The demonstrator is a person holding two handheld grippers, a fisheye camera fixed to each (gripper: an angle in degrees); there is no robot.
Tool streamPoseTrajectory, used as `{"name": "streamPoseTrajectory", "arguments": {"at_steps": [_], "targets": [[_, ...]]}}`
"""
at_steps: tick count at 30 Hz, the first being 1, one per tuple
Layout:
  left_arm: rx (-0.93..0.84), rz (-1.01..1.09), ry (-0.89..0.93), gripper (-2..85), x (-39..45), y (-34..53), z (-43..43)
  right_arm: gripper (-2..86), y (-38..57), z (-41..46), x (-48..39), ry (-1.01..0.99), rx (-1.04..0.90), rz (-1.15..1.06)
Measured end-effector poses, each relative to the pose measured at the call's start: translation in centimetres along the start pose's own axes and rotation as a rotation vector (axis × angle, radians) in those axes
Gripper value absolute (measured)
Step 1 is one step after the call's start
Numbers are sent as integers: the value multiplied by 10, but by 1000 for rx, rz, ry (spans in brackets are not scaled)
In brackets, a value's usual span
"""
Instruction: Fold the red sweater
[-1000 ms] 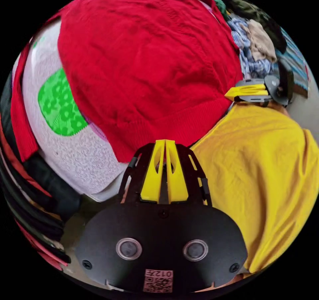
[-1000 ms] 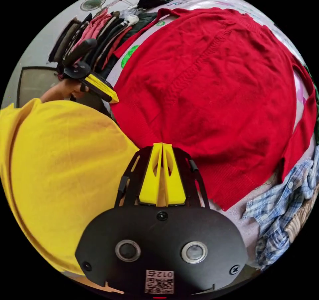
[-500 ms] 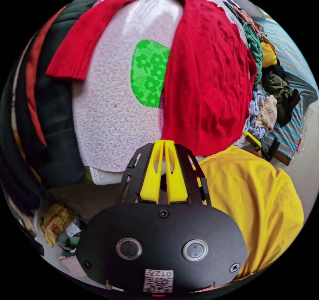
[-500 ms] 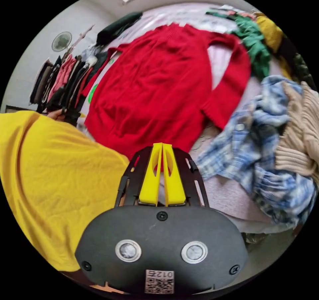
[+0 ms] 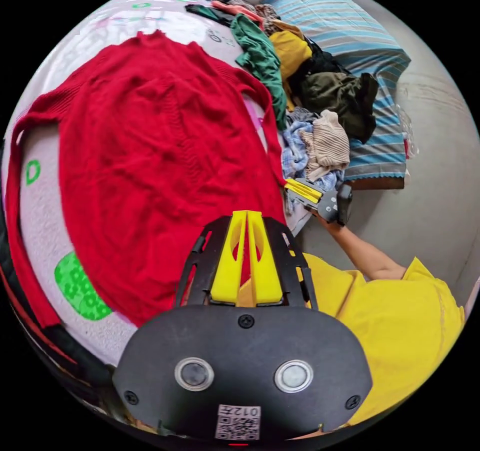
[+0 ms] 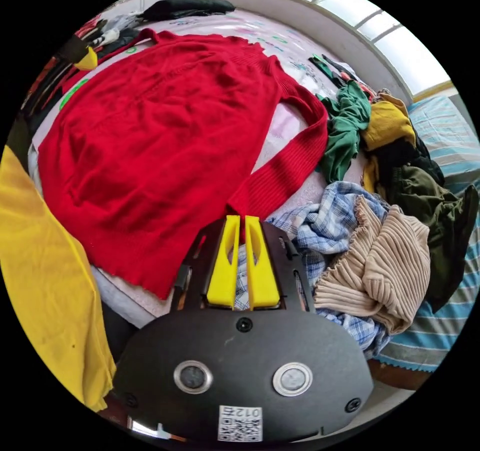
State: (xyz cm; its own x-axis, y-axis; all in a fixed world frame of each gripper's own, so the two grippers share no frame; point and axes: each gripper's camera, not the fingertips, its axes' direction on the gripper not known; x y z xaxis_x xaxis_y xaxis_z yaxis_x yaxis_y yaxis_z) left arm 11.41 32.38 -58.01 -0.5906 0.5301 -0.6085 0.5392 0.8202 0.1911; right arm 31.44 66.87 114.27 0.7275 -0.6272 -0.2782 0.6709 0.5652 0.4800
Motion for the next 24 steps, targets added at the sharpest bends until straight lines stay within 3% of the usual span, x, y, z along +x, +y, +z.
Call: {"name": "streamPoseTrajectory", "arguments": {"at_steps": [5, 10, 18, 21, 24], "targets": [[-15, 53, 116, 96, 20, -65, 9, 17, -13, -67, 26, -72, 196, 132], [-2, -40, 564, 136, 12, -119, 27, 14, -24, -121, 31, -136, 354, 172], [-65, -42, 548, 64, -3, -180, 2, 13, -33, -151, 33, -237, 424, 212], [-84, -16, 450, 50, -12, -215, -31, 8, -30, -160, 46, -278, 478, 272], [-71, 92, 464, 42, -2, -265, -85, 5, -26, -164, 70, -319, 543, 380]]}}
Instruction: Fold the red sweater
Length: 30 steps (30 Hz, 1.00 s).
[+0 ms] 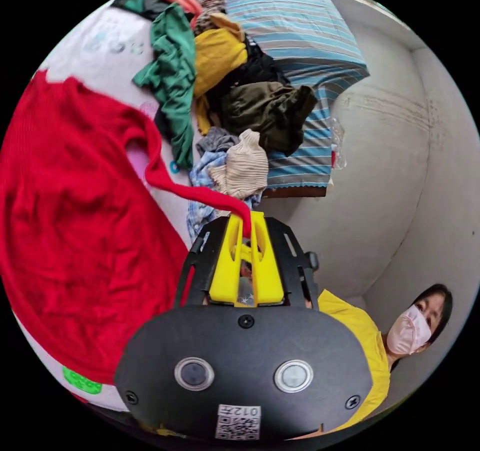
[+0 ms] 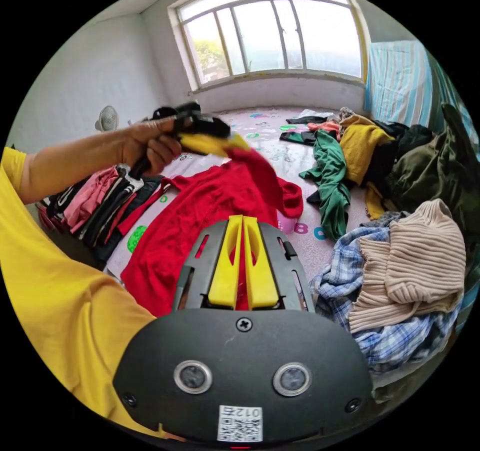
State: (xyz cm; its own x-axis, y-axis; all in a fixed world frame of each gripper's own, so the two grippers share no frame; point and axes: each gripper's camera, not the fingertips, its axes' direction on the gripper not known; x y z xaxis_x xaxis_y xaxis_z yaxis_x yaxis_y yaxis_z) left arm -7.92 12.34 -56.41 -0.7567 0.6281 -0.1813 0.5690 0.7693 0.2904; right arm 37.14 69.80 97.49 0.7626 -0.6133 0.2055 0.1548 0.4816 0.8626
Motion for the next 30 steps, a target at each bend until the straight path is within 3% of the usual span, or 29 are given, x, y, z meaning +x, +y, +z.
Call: {"name": "streamPoseTrajectory", "arguments": {"at_steps": [4, 15, 24, 30], "targets": [[-24, 173, -103, 36, 63, -73, -70, 7, -23, 20, 27, -50, -63, 87], [-88, 269, -237, 31, 111, -169, -178, 6, -132, 119, 71, -49, -155, 220], [-134, 137, -318, 27, 7, -145, -251, 7, -199, 197, 116, -127, -245, 488], [-149, -240, -473, 19, -143, -111, -280, 11, -224, 200, 124, -25, -317, 304]]}}
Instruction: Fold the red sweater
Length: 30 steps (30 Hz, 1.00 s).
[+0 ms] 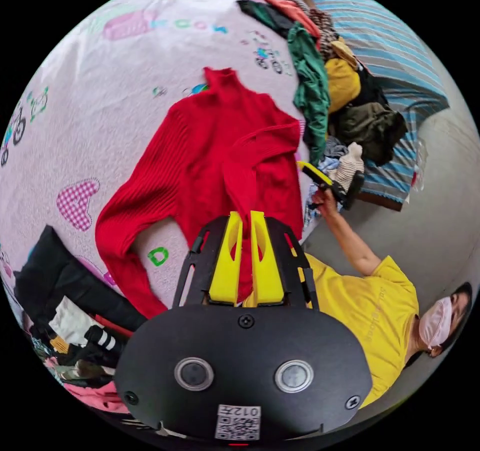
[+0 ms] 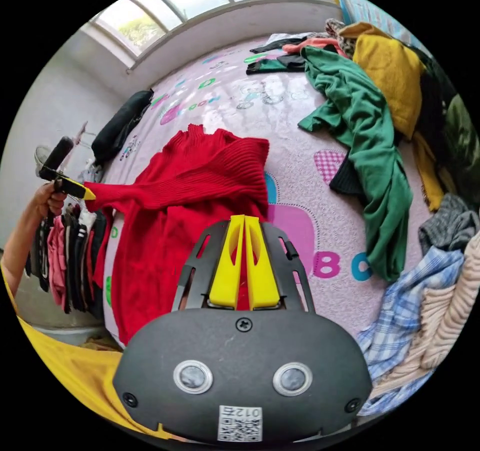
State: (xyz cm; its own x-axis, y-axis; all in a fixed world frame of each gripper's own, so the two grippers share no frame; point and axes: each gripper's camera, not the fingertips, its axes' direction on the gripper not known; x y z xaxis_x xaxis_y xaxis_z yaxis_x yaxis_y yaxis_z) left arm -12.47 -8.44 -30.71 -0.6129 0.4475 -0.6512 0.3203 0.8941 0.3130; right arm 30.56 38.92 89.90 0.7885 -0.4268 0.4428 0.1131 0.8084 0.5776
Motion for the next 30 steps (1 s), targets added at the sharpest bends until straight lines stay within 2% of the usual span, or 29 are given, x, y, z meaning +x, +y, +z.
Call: {"name": "streamPoseTrajectory", "arguments": {"at_steps": [3, 7, 13, 15, 18, 19, 25, 28, 30], "targets": [[-27, -42, 7, 14, -33, -7, 17, 18, -28, -11, 2, 71, 22, -70], [-58, 39, -17, 11, -33, -19, 15, 44, -80, -5, 1, 107, -11, -126], [-53, 196, -93, 8, -20, -33, -9, 36, -134, 32, 9, 30, -109, -42], [-93, 209, -113, 6, -24, -39, -9, 26, -141, 44, 10, 67, -157, -46], [-206, 176, -219, 4, -39, -47, 0, 17, -148, 48, 10, 154, -133, -37], [-225, 164, -197, 4, -46, -49, 3, 16, -150, 45, 9, 147, -93, -33], [-165, 61, -178, 8, -75, -56, 19, 20, -160, 68, 1, 169, -145, -72], [-167, 12, -262, 13, -78, -50, 28, 25, -167, 77, 0, 162, -164, -52], [-138, 10, -252, 14, -78, -39, 25, 28, -170, 79, 0, 145, -173, -47]]}}
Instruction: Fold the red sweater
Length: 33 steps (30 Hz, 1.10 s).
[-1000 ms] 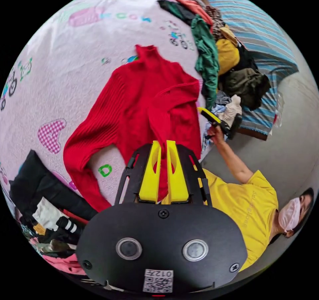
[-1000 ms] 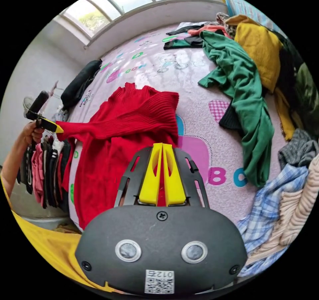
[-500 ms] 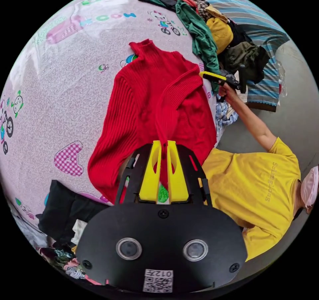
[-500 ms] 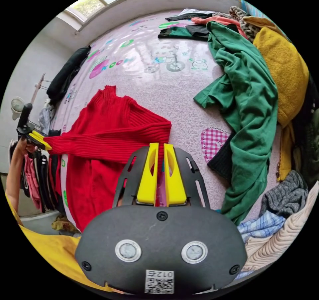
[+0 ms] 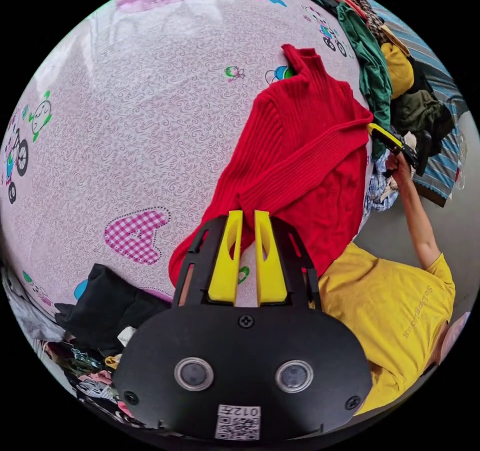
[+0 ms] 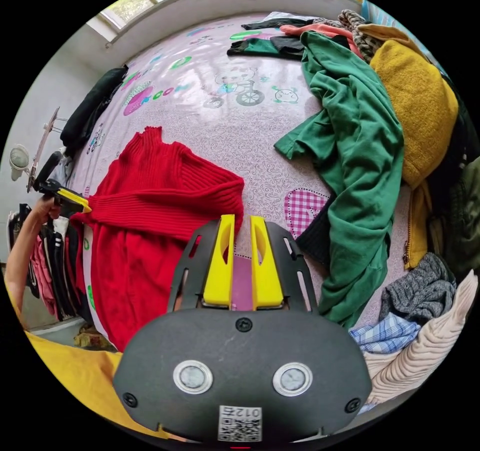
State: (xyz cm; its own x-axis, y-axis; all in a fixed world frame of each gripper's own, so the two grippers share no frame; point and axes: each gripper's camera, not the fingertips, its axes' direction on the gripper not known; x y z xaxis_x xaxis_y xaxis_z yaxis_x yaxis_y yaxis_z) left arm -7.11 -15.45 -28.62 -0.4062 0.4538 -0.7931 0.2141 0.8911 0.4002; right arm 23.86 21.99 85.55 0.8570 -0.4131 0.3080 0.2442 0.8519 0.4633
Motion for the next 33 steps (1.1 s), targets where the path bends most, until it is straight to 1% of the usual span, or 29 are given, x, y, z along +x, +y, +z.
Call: {"name": "streamPoseTrajectory", "arguments": {"at_steps": [3, 5, 6, 7, 8, 9, 10, 11, 12, 14, 15, 16, 18, 20, 22, 23, 26, 30, 32, 33], "targets": [[96, -86, 3, 11, -10, 37, -11, 22, 2, -5, 3, 4, 37, 23], [159, -172, 31, 9, -20, 65, -16, 15, 11, -16, 2, -34, 149, 34], [232, -213, 29, 7, -21, 85, -20, 13, 13, -18, 0, -59, 185, 22], [330, -192, 26, 6, -10, 101, -22, 11, 15, -19, -7, -116, 233, -16], [373, -165, 32, 6, -3, 106, -22, 9, 12, -13, -15, -150, 236, -51], [419, -93, 54, 5, 16, 111, -16, 8, 10, -9, -20, -156, 224, -63], [410, -20, 66, 5, 36, 108, -3, 7, 3, 3, -28, -146, 199, -72], [400, 3, 59, 4, 45, 106, 4, 5, -3, 16, -36, -131, 181, -76], [372, 25, 17, 4, 61, 100, 20, 5, -6, 22, -39, -130, 174, -78], [324, 5, -80, 3, 77, 93, 46, 3, -18, 50, -49, -79, 111, -57], [280, -25, -186, 2, 83, 90, 63, 2, -21, 59, -51, -39, 71, -49], [262, -2, -243, 1, 91, 92, 77, 2, -25, 72, -57, 23, 37, -49], [276, 2, -313, 1, 104, 103, 86, 3, -26, 81, -69, 82, 42, -40], [282, 21, -392, 2, 118, 116, 97, 4, -25, 96, -94, 204, 40, -102], [329, 13, -454, 3, 131, 139, 114, 5, -22, 109, -113, 316, 42, -165], [333, 19, -464, 3, 133, 144, 117, 5, -18, 117, -123, 373, 53, -182], [313, 30, -450, 4, 135, 164, 130, 4, -10, 133, -135, 418, 103, -173], [281, 23, -408, 4, 134, 191, 148, 2, -5, 145, -133, 355, 133, -119], [291, 42, -392, 4, 132, 210, 156, 1, -4, 147, -128, 296, 101, -101], [324, 6, -368, 4, 130, 228, 159, 0, -3, 146, -127, 275, 95, -91]]}}
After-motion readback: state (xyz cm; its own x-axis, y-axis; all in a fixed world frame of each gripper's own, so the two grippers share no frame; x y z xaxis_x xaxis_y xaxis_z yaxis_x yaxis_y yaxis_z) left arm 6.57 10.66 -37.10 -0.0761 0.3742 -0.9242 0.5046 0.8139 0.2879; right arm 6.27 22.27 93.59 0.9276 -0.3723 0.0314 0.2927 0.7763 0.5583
